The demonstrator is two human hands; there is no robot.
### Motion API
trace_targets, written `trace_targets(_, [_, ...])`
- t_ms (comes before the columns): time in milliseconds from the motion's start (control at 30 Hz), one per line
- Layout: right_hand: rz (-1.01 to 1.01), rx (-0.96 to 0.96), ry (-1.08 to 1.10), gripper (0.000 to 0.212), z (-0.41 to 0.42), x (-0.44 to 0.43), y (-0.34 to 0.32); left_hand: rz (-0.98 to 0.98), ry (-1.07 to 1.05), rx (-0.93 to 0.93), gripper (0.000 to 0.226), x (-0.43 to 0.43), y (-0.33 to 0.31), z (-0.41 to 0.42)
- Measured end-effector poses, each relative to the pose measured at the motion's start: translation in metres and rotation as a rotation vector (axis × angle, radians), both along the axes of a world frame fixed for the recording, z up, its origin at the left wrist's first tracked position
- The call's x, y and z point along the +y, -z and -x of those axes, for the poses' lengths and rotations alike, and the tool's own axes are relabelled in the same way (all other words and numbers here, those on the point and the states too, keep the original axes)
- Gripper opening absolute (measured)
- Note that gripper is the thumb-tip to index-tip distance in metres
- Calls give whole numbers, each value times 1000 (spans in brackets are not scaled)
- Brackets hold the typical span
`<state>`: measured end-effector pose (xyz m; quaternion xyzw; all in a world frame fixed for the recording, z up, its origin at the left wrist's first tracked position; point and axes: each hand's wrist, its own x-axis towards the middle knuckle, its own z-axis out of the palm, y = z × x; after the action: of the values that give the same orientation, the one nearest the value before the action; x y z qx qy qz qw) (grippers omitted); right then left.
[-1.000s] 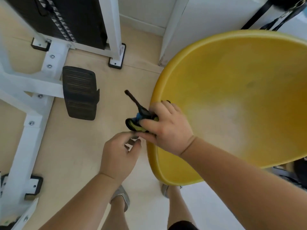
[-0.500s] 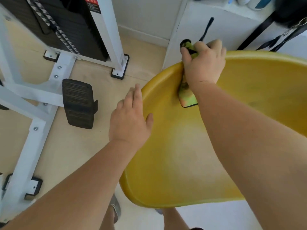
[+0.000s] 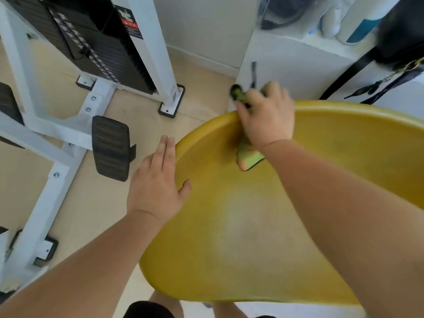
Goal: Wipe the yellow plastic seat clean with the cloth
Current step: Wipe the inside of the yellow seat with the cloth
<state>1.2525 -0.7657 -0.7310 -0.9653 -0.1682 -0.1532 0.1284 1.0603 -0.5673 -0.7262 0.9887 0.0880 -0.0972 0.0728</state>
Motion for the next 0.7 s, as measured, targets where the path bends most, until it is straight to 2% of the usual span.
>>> trace_targets(133, [2, 80, 457, 48, -33, -73, -1, 13, -2, 11, 97, -2, -2, -2])
trace_targets(200, [-82, 134, 680, 49, -28, -65, -3, 26, 8, 16, 97, 0, -3, -2])
trace_targets(233, [-102, 160, 720, 47, -23, -47, -5, 37, 13, 22, 97, 1, -4, -2])
trace_targets(267, [-105, 184, 698, 45, -18, -25, -7, 45, 21, 28, 98, 3, -5, -3])
trace_targets(367, [-73, 172, 409, 34, 9, 49, -7, 52, 50, 47, 102, 5, -5, -4])
trace_targets(467, [-70, 144, 208, 30, 43, 95, -3, 84, 59, 69, 101, 5, -6, -4])
trace_targets(600, [-81, 95, -43, 31, 49, 82, 1, 62, 73, 60, 104, 6, -7, -6])
trace_targets(700, [-46, 48, -124, 33, 26, 47, 5, -48, 220, 29, 106, -10, -11, -19])
